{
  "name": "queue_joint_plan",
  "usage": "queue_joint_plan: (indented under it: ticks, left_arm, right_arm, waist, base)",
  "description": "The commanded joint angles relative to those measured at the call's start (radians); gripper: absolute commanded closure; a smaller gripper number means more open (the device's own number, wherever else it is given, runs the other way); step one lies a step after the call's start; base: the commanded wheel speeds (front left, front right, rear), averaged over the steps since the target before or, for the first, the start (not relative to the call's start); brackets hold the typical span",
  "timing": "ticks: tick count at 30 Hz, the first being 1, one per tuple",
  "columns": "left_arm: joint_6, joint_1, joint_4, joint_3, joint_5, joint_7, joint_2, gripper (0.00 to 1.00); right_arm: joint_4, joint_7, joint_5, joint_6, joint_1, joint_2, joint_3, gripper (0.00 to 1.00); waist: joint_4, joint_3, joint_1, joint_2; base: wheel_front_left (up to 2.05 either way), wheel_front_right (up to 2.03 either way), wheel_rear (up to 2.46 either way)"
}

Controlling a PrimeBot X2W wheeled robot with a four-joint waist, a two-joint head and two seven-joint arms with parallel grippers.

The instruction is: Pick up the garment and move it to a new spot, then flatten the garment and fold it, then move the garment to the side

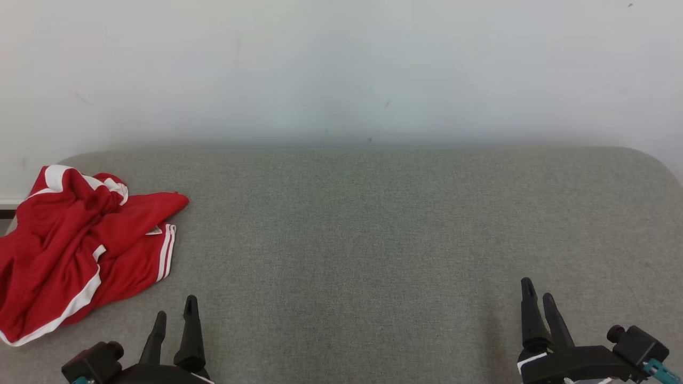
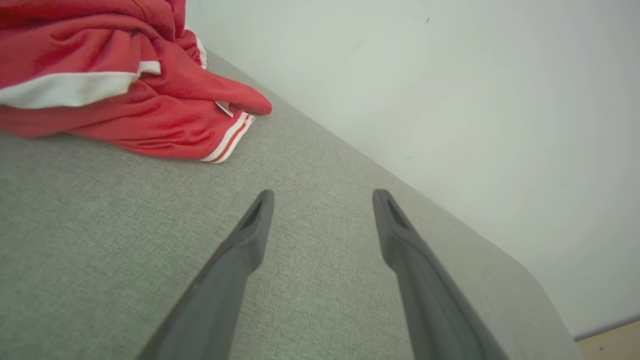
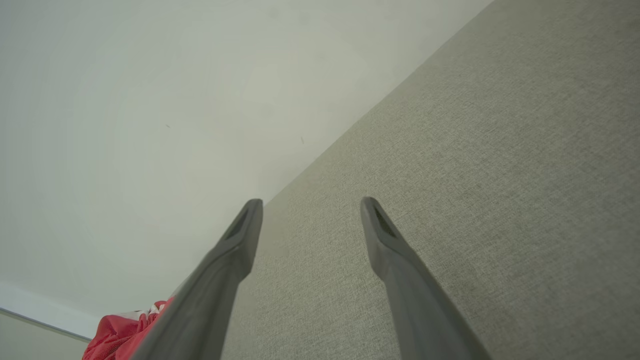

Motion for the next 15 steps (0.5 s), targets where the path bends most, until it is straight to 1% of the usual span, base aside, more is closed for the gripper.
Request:
queue_joint_plan:
  ticks: [1,5,6,15]
  left_arm:
    - [0.004,0.007,-0.012,-0.006,0.045,-0.013,0.011,0.00]
    - [0.010,0.009,-0.007,-0.018,0.101,-0.027,0.013,0.00]
    - [0.010,0.012,-0.001,-0.022,0.123,-0.034,0.014,0.00]
    - [0.023,0.017,0.024,-0.048,0.231,-0.064,0.019,0.00]
  right_arm:
    - [0.002,-0.008,-0.043,-0.001,0.002,-0.002,0.007,0.00]
    - [0.021,-0.017,-0.101,-0.001,0.001,-0.002,0.015,0.00]
    - [0.030,-0.021,-0.135,-0.001,0.002,-0.002,0.017,0.00]
    - [0.070,-0.039,-0.259,-0.001,-0.001,-0.002,0.010,0.00]
  waist:
    - [0.001,-0.002,0.0000,-0.0001]
    - [0.003,-0.006,0.0000,-0.0001]
    - [0.005,-0.009,0.0000,-0.0001]
    - [0.012,-0.018,0.0000,-0.0001]
  base:
    - [0.00,0.00,0.00]
    - [0.00,0.00,0.00]
    - [0.00,0.00,0.00]
    - [0.00,0.00,0.00]
